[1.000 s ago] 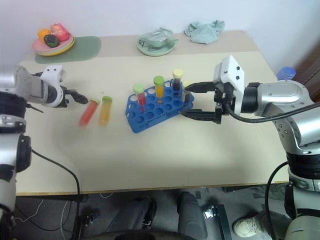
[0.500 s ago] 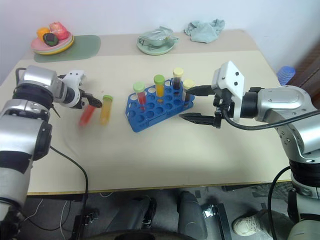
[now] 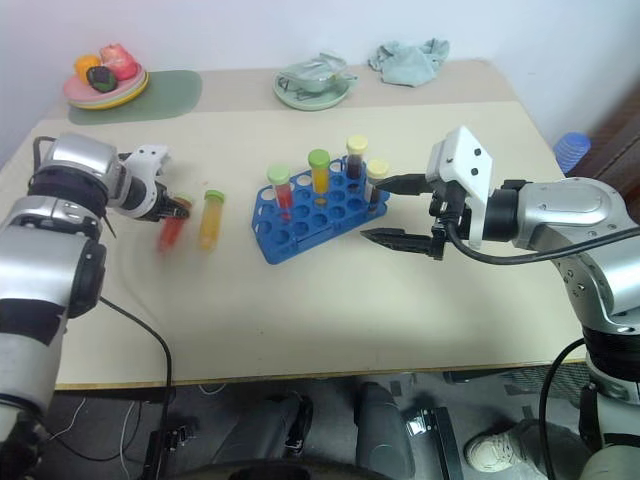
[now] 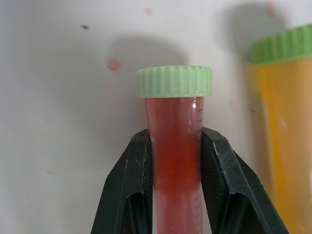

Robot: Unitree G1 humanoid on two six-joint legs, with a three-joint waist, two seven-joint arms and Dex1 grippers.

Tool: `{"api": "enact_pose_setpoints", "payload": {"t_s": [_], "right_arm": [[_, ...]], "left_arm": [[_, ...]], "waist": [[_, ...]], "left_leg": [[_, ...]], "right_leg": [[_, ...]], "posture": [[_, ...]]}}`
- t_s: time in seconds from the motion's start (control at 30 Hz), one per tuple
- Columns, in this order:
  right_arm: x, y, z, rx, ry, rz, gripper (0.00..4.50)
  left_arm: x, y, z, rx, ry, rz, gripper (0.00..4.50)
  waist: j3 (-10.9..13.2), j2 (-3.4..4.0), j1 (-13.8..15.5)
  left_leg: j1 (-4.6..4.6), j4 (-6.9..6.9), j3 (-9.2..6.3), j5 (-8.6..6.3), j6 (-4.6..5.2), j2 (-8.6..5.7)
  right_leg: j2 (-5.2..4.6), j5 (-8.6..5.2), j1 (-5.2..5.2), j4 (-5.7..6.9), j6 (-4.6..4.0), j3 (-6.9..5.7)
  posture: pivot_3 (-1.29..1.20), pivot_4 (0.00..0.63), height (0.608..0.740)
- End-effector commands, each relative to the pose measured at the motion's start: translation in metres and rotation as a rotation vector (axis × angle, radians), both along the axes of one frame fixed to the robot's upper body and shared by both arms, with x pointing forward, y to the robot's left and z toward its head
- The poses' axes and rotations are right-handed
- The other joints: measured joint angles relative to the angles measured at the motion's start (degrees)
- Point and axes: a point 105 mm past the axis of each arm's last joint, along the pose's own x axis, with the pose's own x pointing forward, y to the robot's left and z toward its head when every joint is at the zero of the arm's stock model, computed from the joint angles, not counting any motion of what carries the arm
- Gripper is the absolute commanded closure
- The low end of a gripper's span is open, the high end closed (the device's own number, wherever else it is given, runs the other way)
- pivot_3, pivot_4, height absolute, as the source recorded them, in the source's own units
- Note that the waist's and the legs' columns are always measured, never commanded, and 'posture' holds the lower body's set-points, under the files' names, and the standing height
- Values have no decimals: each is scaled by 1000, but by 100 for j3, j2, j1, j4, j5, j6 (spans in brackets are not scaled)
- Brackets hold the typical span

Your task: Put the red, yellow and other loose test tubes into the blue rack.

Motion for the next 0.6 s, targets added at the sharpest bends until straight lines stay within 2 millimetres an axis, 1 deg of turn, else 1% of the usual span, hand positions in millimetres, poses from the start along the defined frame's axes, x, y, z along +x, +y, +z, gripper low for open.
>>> {"api": "enact_pose_setpoints", "payload": {"t_s": [0.03, 0.07, 0.1, 0.13, 0.17, 0.2, 0.27, 0.3, 0.37, 0.5, 0.57, 0.6], "right_arm": [[-5, -2, 12, 13, -62, -6, 786], [-5, -2, 11, 15, -60, -8, 786], [-5, -3, 10, 20, -56, -14, 786], [-5, -4, 9, 28, -50, -22, 786], [-5, -5, 8, 35, -44, -28, 786], [-5, -6, 7, 40, -39, -32, 786], [-5, -7, 5, 47, -30, -39, 786], [-5, -7, 3, 51, -24, -44, 786], [-5, -8, 1, 59, -16, -54, 786], [-4, -9, -2, 71, -14, -85, 786], [-8, -10, -3, 66, -16, -103, 786], [-9, -10, -3, 66, -16, -107, 786]], "left_arm": [[-15, -12, 42, -78, -194, -259, 3782], [-26, -19, 46, -105, -239, -352, 3782], [-48, -33, 51, -178, -313, -542, 3782], [-72, -42, 55, -236, -397, -692, 3782], [-89, -45, 58, -272, -465, -765, 3782], [-102, -42, 59, -302, -510, -783, 3782], [-117, -36, 56, -374, -525, -760, 3782], [-124, -38, 54, -382, -540, -793, 3782], [-131, -51, 51, -383, -574, -852, 3782], [-130, -83, 50, -396, -724, -950, 3782], [-128, -101, 52, -462, -780, -980, 3782], [-127, -107, 53, -489, -795, -987, 3782]], "waist": [[-1, 3, -51], [-2, 9, -105], [-4, 11, -120], [-7, 17, -144], [-6, 18, -134], [-2, 14, -113], [-1, 10, -69], [-1, 10, -40], [-1, 12, 41], [-4, 13, 128], [-4, 11, 143], [-4, 12, 154]], "left_leg": [[1, -3, 1, 0, 0, 0], [1, -3, 1, -1, 1, 0], [2, -7, 2, -2, 3, 1], [5, -6, 2, -3, 4, 1], [7, -8, 2, -5, 7, 1], [12, -4, 2, -7, 10, 0], [9, 8, 0, -6, 8, 4], [10, 10, -2, -3, 3, 6], [22, 9, -4, 0, -1, 8], [38, 9, 0, -7, 8, 5], [37, 10, 1, -7, 10, 6], [34, 8, 1, -8, 10, 6]], "right_leg": [[-1, 0, -2, 1, 0, 3], [-2, 0, -2, 2, 0, 6], [-5, 0, -3, 1, -1, 9], [-3, 0, -2, 0, -1, 12], [-2, 2, -2, -1, -4, 17], [-2, 2, 3, -7, -4, 17], [5, 10, 6, -12, -14, 15], [7, 16, 11, -14, -17, 11], [7, 27, 25, -17, -20, 8], [4, 31, 48, -30, -15, 9], [6, 31, 43, -31, -14, 9], [6, 31, 39, -31, -14, 9]], "posture": [[0, 150, 740], [0, 150, 740], [0, 150, 740], [0, 150, 740], [0, 150, 740], [0, 150, 740], [0, 150, 740], [0, 150, 740], [0, 150, 740], [0, 150, 740], [0, 150, 740], [0, 150, 740]]}}
